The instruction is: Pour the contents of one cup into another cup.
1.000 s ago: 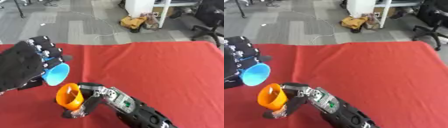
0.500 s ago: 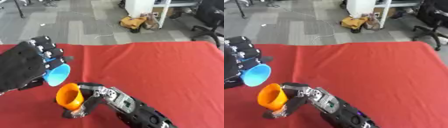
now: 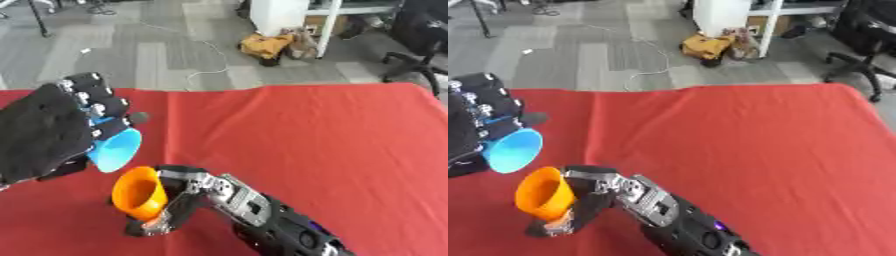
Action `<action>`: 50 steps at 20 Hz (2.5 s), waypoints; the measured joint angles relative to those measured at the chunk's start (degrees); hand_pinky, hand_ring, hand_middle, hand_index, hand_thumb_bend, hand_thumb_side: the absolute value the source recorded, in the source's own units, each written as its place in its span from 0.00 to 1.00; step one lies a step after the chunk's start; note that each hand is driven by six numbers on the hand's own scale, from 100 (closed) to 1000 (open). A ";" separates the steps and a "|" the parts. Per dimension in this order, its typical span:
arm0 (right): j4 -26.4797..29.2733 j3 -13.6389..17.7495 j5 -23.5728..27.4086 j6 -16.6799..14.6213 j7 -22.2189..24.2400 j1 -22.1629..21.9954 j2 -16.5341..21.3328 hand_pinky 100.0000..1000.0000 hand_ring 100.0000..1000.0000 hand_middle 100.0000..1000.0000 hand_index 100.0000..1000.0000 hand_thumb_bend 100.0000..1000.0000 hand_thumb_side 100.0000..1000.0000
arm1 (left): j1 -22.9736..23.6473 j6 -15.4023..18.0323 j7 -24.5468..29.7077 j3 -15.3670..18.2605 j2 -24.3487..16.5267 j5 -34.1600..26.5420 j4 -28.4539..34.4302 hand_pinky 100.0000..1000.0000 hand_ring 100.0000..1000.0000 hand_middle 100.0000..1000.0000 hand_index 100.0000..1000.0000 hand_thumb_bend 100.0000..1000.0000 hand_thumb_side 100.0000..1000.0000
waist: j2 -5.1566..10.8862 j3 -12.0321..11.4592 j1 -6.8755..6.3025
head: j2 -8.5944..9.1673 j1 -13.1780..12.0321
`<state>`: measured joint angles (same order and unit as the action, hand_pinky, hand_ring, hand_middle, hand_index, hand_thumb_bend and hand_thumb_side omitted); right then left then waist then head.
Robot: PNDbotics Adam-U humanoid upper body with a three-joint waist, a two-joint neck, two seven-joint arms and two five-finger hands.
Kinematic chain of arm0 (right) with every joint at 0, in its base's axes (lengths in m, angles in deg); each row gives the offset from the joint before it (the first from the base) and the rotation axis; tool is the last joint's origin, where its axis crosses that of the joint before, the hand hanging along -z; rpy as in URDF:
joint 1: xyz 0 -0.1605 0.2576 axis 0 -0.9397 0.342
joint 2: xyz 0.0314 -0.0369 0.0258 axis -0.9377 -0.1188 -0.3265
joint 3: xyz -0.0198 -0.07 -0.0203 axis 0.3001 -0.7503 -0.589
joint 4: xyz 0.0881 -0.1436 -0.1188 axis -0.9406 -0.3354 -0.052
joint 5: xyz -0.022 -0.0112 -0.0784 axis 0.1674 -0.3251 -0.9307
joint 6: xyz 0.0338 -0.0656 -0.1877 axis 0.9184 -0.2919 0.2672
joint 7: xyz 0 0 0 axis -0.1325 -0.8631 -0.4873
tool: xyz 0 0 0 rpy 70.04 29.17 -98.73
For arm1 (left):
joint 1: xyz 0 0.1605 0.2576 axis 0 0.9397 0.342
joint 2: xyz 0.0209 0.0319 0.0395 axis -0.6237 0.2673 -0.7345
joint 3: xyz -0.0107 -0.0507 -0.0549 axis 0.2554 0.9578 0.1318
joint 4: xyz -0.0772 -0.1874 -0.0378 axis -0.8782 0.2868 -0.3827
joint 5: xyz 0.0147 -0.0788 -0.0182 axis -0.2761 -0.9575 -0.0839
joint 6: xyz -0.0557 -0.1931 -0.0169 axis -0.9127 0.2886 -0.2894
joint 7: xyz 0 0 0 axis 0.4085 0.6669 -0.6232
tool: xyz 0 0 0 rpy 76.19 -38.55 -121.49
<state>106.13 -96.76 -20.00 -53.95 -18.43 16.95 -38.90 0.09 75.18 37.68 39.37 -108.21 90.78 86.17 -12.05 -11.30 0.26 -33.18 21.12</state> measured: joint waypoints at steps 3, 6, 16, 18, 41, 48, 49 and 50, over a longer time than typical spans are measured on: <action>0.00 0.00 0.00 0.00 0.00 0.00 0.00 0.52 0.39 0.41 0.71 0.26 0.00 | 0.00 -0.07 0.07 0.00 0.00 0.14 -0.01 0.50 0.24 0.26 0.71 0.66 0.00 | 0.03 0.01 0.00 | 0.00 0.00; 0.00 0.00 0.00 -0.01 0.01 -0.02 0.00 0.52 0.39 0.41 0.71 0.26 0.00 | -0.01 -0.10 0.10 0.00 0.00 0.20 -0.04 0.50 0.24 0.26 0.71 0.66 0.00 | 0.04 0.05 0.00 | 0.00 0.01; -0.02 0.00 -0.01 -0.12 0.12 -0.07 0.00 0.52 0.39 0.41 0.71 0.26 0.00 | -0.11 0.40 0.61 -1.18 0.00 2.58 -0.58 0.52 0.25 0.26 0.73 0.67 0.00 | 0.07 0.32 -0.03 | 0.00 0.03; -0.02 0.00 -0.02 -0.12 0.12 -0.17 0.00 0.52 0.39 0.41 0.71 0.26 0.00 | -0.11 0.76 0.86 -1.72 0.02 3.76 -1.36 0.52 0.25 0.27 0.73 0.67 0.00 | 0.07 0.33 -0.08 | 0.00 0.03; -0.32 0.00 -0.04 -0.11 0.13 -0.49 0.00 0.52 0.39 0.41 0.71 0.25 0.00 | -0.16 -1.66 2.83 0.40 -0.02 0.09 1.63 0.53 0.25 0.27 0.73 0.68 0.00 | 0.36 0.39 -0.09 | 0.00 0.19; -0.39 0.00 -0.09 -0.17 0.07 -0.48 0.00 0.52 0.39 0.41 0.71 0.25 0.00 | -0.02 2.44 2.58 -2.25 0.05 3.98 -2.42 0.53 0.25 0.27 0.73 0.68 0.00 | 0.36 0.62 -0.15 | 0.00 0.18; -0.44 0.02 -0.17 -0.27 -0.03 -0.48 0.00 0.52 0.40 0.41 0.71 0.25 0.00 | 0.03 2.35 2.45 -2.14 0.06 3.99 -2.58 0.53 0.25 0.27 0.73 0.68 0.00 | 0.36 0.62 -0.15 | 0.00 0.18; -0.60 0.07 -0.36 -0.41 -0.25 -0.48 0.00 0.53 0.40 0.41 0.71 0.25 0.00 | 0.08 2.18 2.28 -1.98 0.06 3.91 -2.71 0.53 0.26 0.27 0.73 0.68 0.00 | 0.36 0.62 -0.15 | 0.00 0.18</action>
<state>105.53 -96.70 -20.36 -54.36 -18.67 16.46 -38.90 0.17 77.36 39.97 37.39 -108.14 94.69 83.46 -11.69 -10.67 0.11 -33.18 21.31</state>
